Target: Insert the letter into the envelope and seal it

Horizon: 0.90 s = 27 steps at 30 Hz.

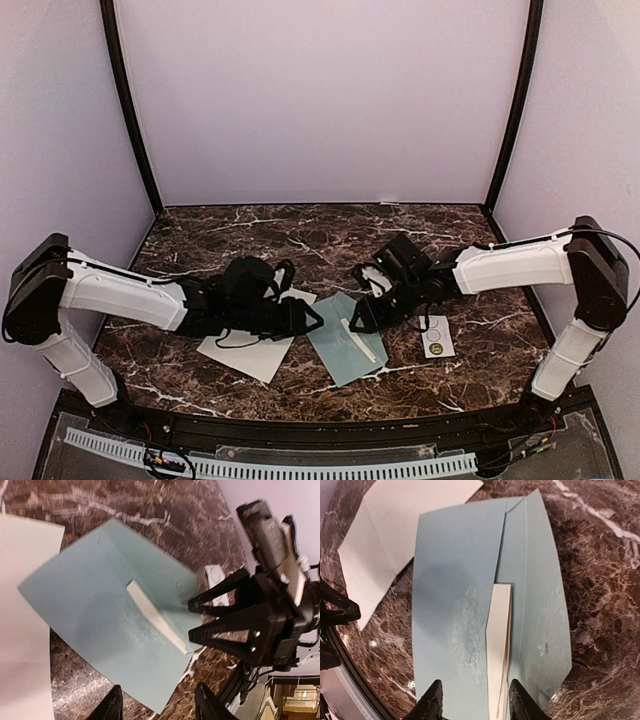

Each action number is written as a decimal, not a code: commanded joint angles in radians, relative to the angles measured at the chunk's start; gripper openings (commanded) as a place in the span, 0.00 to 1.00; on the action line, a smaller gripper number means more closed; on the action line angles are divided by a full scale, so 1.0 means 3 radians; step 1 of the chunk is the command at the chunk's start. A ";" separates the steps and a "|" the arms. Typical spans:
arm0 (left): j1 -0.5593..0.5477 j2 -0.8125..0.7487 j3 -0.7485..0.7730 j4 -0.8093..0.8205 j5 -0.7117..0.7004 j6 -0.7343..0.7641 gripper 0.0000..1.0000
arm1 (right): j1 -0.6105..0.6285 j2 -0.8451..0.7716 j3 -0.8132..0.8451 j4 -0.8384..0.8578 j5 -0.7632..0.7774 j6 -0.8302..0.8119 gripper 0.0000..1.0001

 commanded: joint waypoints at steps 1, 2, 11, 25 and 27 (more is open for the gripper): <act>0.0224 -0.0704 0.0182 -0.0733 -0.0306 0.0440 0.52 | 0.0027 -0.0271 0.0173 -0.0035 0.0081 -0.0010 0.48; 0.0331 -0.0770 0.0167 -0.0792 -0.0310 0.0467 0.54 | 0.0027 -0.0279 0.0211 -0.0023 0.0067 -0.0019 0.51; 0.1279 -0.1198 -0.0309 -0.1193 0.0083 0.0667 0.76 | 0.0032 0.0224 0.0838 0.0108 -0.0040 -0.0181 0.66; 0.1531 -0.1229 -0.0885 -0.0881 0.0252 0.0330 0.79 | 0.0027 0.1256 0.1816 -0.0004 -0.0113 -0.0422 0.73; 0.1536 -0.1228 -0.0917 -0.0879 0.0245 0.0319 0.74 | 0.0023 0.1360 0.1914 -0.0012 -0.0113 -0.0435 0.73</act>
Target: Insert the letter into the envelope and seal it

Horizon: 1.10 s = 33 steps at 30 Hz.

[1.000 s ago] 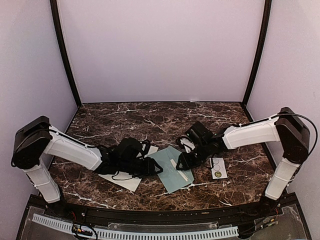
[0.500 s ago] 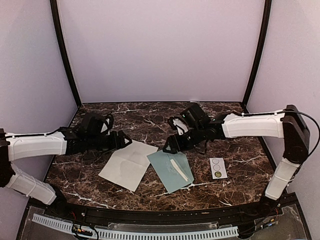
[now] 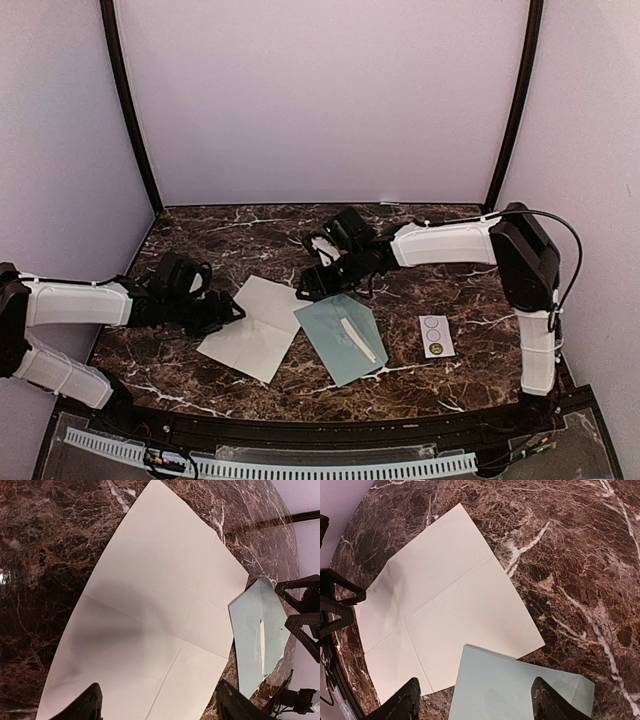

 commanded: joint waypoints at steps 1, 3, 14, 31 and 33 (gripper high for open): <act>0.0028 -0.0090 -0.0097 0.0108 0.0033 -0.0062 0.72 | 0.0016 0.0207 0.0282 -0.0038 -0.0033 -0.0099 0.73; 0.0028 -0.0093 -0.0122 0.0158 0.0015 -0.0057 0.68 | 0.0001 0.0302 0.0365 -0.0047 -0.0037 -0.0092 0.72; 0.0039 -0.0027 -0.0232 0.0260 -0.0073 -0.0043 0.58 | -0.0125 0.0618 0.0562 -0.0051 -0.0036 0.0024 0.70; 0.0049 0.0036 -0.0330 0.0352 -0.0078 -0.0035 0.52 | -0.0181 0.0704 0.0361 0.0092 -0.0408 0.0187 0.63; 0.0049 0.0056 -0.0348 0.0380 -0.0067 -0.0042 0.52 | -0.0176 0.0713 0.0337 0.0133 -0.0488 0.0223 0.61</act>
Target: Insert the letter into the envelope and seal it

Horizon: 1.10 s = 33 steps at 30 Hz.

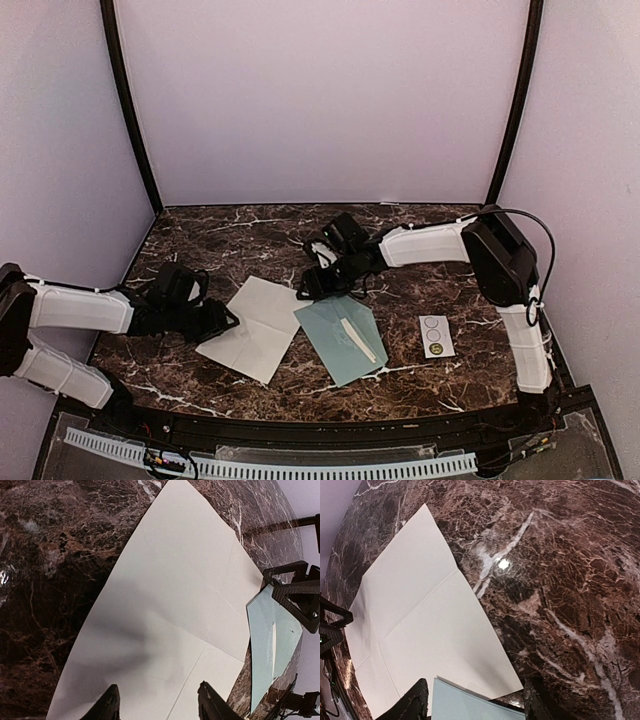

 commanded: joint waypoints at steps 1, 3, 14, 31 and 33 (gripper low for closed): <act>0.0023 0.0042 -0.0083 0.0101 -0.0002 0.0000 0.52 | -0.0002 0.0106 -0.0105 0.0118 -0.0260 0.0119 0.61; 0.0023 0.0064 -0.0090 0.0118 0.0004 -0.0003 0.51 | 0.0010 0.0121 -0.0120 0.0154 -0.0311 0.0145 0.60; 0.0028 0.0254 -0.0214 0.0287 0.0056 -0.0023 0.50 | 0.0038 0.0225 -0.0062 0.0275 -0.0482 0.0254 0.56; 0.0028 0.0191 -0.0208 0.0246 -0.0002 -0.0016 0.49 | 0.0055 0.0203 -0.0026 0.0413 -0.0526 0.0358 0.03; 0.0028 0.0149 -0.0215 0.0243 -0.0014 -0.0016 0.49 | 0.0054 0.0170 -0.0026 0.0471 -0.0568 0.0380 0.00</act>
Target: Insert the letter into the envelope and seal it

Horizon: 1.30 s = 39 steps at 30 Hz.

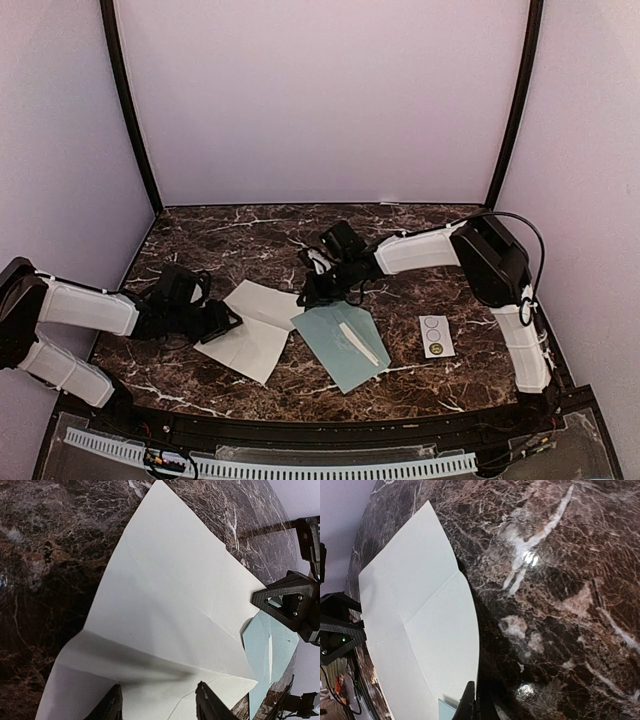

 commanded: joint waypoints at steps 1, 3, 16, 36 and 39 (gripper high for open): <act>0.0018 -0.0118 -0.0096 -0.0232 -0.0073 -0.0004 0.49 | 0.0032 -0.0020 0.0036 0.0129 -0.0106 0.0039 0.00; 0.0018 -0.0257 -0.0090 -0.0263 -0.0159 0.0001 0.49 | 0.0032 -0.0099 0.0040 0.0173 -0.0115 0.0039 0.00; 0.0074 -0.1488 0.0595 -0.1241 -0.0599 0.0516 0.79 | -0.0027 -0.1207 -0.0232 0.0278 -0.0202 -0.0211 0.00; 0.0116 -0.1277 0.0957 -0.0320 0.0932 0.1408 0.92 | -0.0045 -0.2464 -0.0602 0.0046 -0.1070 -0.0815 0.00; 0.0115 -0.1247 0.0887 -0.0091 0.1299 0.1405 0.92 | -0.0050 -0.2643 -0.0651 0.0038 -0.1251 -0.0868 0.00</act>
